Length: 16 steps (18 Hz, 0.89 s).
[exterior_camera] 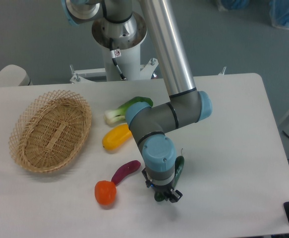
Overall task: Pick up the cucumber from the table
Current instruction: 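Lift the held cucumber up off the table and raise the arm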
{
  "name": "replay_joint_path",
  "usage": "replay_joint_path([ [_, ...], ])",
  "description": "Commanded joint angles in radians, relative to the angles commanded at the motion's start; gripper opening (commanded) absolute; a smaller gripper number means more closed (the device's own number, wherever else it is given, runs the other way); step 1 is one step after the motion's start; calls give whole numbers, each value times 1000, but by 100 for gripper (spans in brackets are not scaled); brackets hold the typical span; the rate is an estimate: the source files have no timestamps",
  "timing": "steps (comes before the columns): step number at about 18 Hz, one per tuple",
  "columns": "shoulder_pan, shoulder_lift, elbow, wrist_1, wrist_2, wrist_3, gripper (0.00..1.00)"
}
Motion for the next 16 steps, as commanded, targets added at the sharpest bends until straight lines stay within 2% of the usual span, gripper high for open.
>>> replay_joint_path([
  [3, 11, -1, 67, -118, -2, 6, 18],
  [8, 52, 0, 156, -224, -3, 80, 18],
  [10, 74, -3, 192, -253, -8, 113, 18],
  [14, 101, -38, 252, -264, -14, 169, 18],
  [16, 106, -54, 282, -309, -25, 173, 17],
])
